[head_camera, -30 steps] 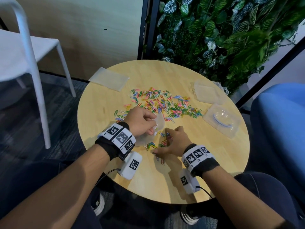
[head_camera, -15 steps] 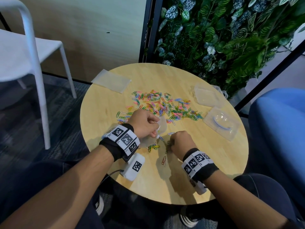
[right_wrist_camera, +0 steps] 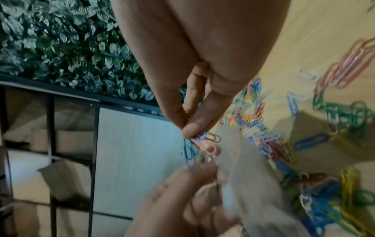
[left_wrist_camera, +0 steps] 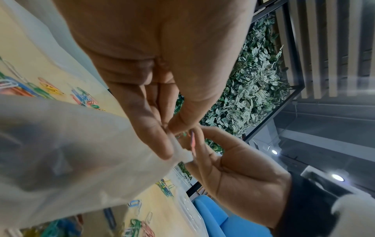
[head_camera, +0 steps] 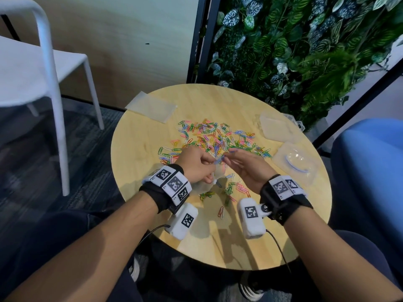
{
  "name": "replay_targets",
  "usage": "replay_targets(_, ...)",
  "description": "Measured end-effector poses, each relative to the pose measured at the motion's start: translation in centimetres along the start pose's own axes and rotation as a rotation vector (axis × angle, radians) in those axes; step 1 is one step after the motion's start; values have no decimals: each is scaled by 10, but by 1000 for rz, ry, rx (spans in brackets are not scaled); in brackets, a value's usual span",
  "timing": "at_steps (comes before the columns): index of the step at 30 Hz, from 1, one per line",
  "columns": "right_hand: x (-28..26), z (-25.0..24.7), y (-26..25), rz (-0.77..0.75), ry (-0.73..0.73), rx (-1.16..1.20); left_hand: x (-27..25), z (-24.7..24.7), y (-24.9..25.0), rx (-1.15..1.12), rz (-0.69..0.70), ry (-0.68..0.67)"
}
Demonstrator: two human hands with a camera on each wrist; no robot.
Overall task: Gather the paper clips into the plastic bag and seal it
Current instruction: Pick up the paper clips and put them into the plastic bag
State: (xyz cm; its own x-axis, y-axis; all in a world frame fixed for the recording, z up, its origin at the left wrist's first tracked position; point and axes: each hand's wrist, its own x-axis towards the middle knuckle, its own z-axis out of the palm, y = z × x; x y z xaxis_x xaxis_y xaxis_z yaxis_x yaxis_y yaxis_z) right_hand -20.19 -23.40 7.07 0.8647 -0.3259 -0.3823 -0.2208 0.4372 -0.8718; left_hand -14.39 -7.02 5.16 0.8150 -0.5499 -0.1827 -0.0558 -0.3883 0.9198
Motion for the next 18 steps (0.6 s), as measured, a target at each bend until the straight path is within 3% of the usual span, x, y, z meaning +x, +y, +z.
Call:
replay_targets(7, 12, 2, 26, -116, 68, -669, -2, -3, 2, -64, -9, 45)
replay_targets(10, 13, 3, 21, -102, 15, -951, -1, -2, 1, -66, -25, 46)
replay_targets(13, 4, 11, 8, -265, -98, -1368, 0, -2, 2, -71, -22, 49)
replay_targets(16, -4, 4, -2, -474, -62, -1410, -1, -4, 3, -73, -22, 56)
replay_targets(18, -2, -16, -6, -446, 54, -1423, -1, -6, 4, -79, -26, 57)
